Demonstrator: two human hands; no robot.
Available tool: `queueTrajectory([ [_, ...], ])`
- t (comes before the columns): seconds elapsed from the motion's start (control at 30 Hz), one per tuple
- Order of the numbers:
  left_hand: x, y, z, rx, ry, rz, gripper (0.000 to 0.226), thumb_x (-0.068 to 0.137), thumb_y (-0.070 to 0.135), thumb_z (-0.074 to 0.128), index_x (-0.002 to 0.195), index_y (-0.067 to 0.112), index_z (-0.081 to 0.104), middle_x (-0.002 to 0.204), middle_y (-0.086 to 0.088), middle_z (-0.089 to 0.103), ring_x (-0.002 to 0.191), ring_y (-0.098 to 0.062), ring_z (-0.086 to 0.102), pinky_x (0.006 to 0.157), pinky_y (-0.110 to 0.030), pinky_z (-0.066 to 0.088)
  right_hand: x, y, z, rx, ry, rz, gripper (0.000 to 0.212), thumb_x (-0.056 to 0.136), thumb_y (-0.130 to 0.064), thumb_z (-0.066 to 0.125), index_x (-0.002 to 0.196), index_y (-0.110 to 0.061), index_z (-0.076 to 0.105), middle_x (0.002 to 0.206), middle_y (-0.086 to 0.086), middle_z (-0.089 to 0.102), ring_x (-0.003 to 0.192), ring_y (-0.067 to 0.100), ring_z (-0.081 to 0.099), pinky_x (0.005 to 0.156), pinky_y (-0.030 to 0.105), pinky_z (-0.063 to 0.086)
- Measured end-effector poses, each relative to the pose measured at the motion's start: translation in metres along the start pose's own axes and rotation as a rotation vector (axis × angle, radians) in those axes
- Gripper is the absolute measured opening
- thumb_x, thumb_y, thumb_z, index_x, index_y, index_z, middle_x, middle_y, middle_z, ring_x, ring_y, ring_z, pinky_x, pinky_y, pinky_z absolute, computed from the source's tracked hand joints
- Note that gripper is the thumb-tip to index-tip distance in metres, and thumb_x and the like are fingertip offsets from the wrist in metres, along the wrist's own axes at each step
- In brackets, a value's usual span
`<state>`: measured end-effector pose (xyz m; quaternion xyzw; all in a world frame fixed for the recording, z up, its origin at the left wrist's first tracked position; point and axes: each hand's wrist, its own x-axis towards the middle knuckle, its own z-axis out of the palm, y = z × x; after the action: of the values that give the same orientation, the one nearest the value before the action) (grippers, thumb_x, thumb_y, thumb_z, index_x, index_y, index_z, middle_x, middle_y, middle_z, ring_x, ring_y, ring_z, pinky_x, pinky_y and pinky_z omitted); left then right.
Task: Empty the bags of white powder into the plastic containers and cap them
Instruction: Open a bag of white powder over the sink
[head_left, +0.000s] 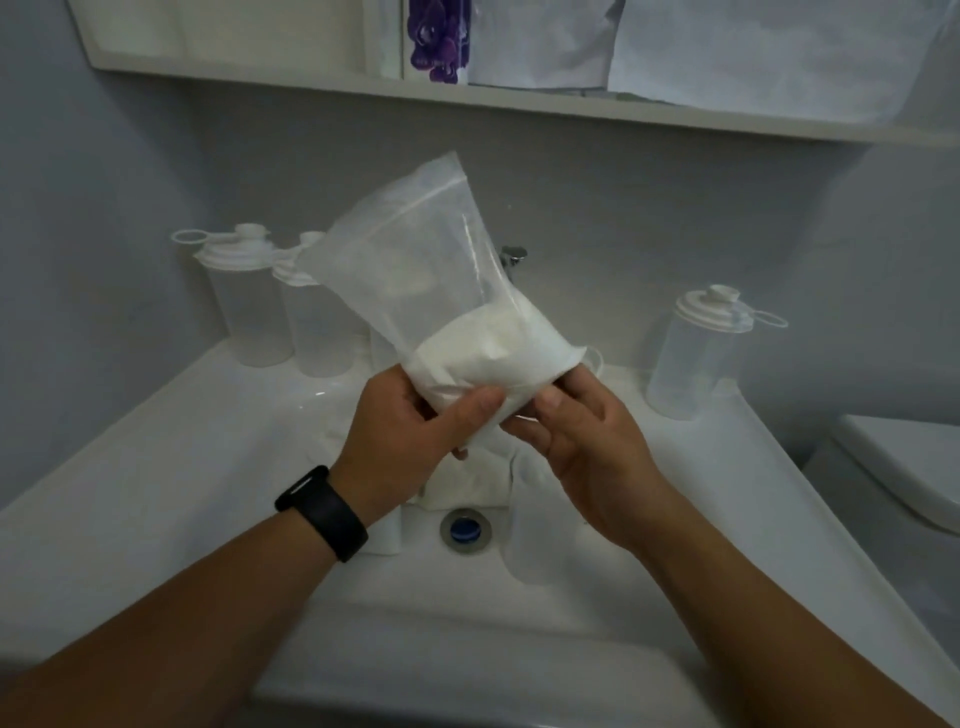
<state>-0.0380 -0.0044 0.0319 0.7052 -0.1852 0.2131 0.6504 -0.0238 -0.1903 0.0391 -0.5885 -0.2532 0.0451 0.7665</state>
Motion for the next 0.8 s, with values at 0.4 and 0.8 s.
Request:
queueTrajectory([
  [0.4, 0.004, -0.009, 0.002, 0.11, 0.02, 0.173, 0.041, 0.092, 0.046, 0.06, 0.1, 0.006, 0.065, 0.062, -0.005, 0.058, 0.054, -0.022, 0.053, 0.05, -0.034, 0.046, 0.001, -0.01, 0.004, 0.382, 0.061, 0.174, 0.063, 0.097, -0.056, 0.039, 0.147, -0.019, 0.047, 0.137, 0.013, 0.065, 0.122, 0.032, 0.066, 0.079, 0.039, 0.063],
  [0.8, -0.005, -0.046, -0.001, 0.514, -0.75, -0.428, 0.045, 0.085, 0.037, 0.082, 0.112, 0.036, 0.046, 0.116, 0.013, 0.057, 0.102, -0.023, 0.063, 0.084, -0.031, 0.054, 0.006, -0.027, -0.038, 0.287, 0.377, 0.174, 0.052, 0.08, -0.061, 0.054, 0.112, -0.022, 0.069, 0.09, 0.004, 0.076, 0.061, 0.017, 0.069, 0.041, 0.019, 0.041],
])
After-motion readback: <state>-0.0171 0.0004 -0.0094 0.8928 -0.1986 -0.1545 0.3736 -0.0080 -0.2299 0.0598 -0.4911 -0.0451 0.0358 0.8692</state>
